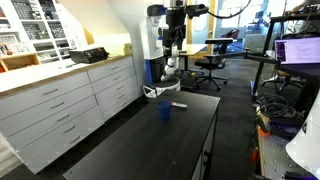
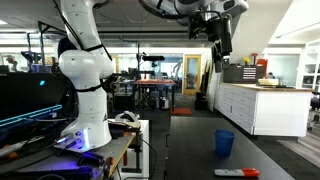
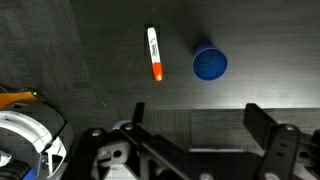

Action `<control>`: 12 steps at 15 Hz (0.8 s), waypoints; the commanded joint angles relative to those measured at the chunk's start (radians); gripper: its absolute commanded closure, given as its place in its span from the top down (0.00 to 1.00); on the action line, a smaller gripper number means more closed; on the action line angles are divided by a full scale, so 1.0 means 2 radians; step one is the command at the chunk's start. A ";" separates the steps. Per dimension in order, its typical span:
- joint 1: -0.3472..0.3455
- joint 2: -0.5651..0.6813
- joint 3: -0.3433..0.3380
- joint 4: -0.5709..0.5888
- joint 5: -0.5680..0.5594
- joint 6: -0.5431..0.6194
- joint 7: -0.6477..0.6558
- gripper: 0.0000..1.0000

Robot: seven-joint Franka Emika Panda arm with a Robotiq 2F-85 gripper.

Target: Put the marker in the cup

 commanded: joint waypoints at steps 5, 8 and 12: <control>-0.005 0.030 -0.022 0.003 0.010 0.024 -0.066 1.00; -0.008 0.044 -0.025 0.000 0.000 0.037 -0.067 1.00; -0.014 0.065 -0.025 -0.006 -0.017 0.069 -0.059 1.00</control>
